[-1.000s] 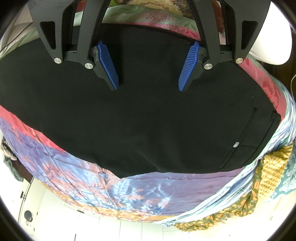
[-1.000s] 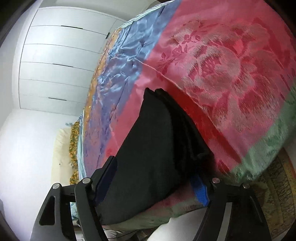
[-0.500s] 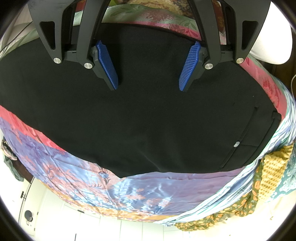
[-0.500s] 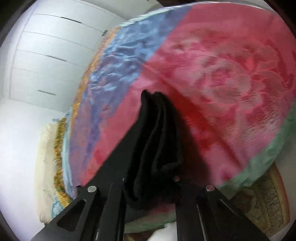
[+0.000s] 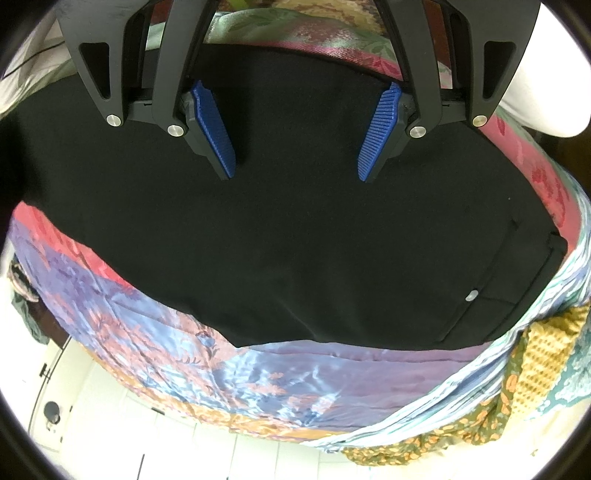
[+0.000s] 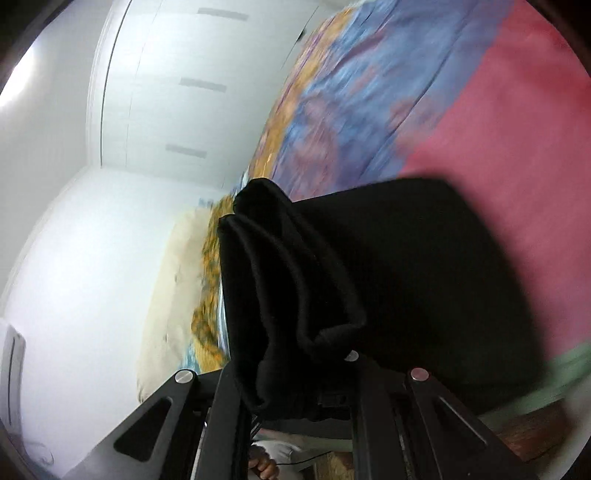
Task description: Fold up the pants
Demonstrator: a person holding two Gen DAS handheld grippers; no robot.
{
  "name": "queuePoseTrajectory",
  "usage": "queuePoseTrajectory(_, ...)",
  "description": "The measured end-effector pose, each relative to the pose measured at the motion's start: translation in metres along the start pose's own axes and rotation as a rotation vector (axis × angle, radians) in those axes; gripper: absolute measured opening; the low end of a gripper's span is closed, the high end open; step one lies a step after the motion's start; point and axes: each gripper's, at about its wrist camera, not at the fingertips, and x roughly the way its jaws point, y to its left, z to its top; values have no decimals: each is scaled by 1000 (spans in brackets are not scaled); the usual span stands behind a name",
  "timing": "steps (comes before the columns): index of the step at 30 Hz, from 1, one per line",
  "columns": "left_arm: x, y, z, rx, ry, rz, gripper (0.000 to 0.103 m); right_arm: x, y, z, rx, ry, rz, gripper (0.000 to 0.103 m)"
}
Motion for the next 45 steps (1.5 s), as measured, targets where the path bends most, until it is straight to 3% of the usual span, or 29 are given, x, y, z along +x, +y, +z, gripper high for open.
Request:
queuePoseTrajectory(4, -1, 1, -1, 4, 3, -16, 71, 92, 39, -51, -147, 154, -15, 13)
queuePoseTrajectory(5, -1, 1, -1, 11, 4, -17, 71, 121, 51, -70, -240, 222, -52, 17)
queuePoseTrajectory(6, -1, 1, -1, 17, 6, -19, 72, 136, 56, -82, -309, 265, -91, 22)
queuePoseTrajectory(8, -2, 1, -2, 24, 10, -29, 72, 165, 73, -114, -533, 372, -185, 52)
queuePoseTrajectory(9, -3, 2, -2, 20, 12, -37, 72, 167, 77, -122, -600, 384, -198, 53)
queuePoseTrajectory(10, -6, 4, -2, 5, 13, -50, 72, 162, 84, -131, -681, 381, -213, 55)
queuePoseTrajectory(13, -21, 9, 0, -55, 3, -82, 72, 124, 101, -143, -903, 258, -271, 81)
queuePoseTrajectory(16, -48, 0, 3, -103, -13, -215, 72, 65, 103, -142, -1022, 59, -360, 95)
queuePoseTrajectory(18, -64, -20, 6, -73, -23, -333, 72, 25, 92, -129, -998, -76, -428, 99)
queuePoseTrajectory(20, -68, -51, 11, 12, 4, -419, 72, 4, 82, -101, -879, -163, -452, 100)
queuePoseTrajectory(21, -66, -62, 13, 46, 17, -437, 65, -2, 77, -93, -829, -184, -447, 100)
queuePoseTrajectory(24, -46, -97, 14, 146, 83, -422, 42, -3, 54, -65, -677, -200, -444, 100)
queuePoseTrajectory(29, -9, -110, 15, 132, 203, -355, 38, 5, 53, -68, -701, -161, -404, 100)
queuePoseTrajectory(32, 0, -116, 11, 136, 248, -336, 3, -6, 53, -78, -729, -145, -400, 100)
queuePoseTrajectory(38, -53, -112, 10, 199, 135, -334, 2, -17, 50, -82, -729, -167, -392, 100)
queuePoseTrajectory(42, -18, -91, -7, 157, 226, -244, 2, -12, 46, -80, -706, -142, -394, 100)
queuePoseTrajectory(45, -15, -89, -12, 136, 227, -251, 5, -8, 44, -79, -696, -122, -400, 100)
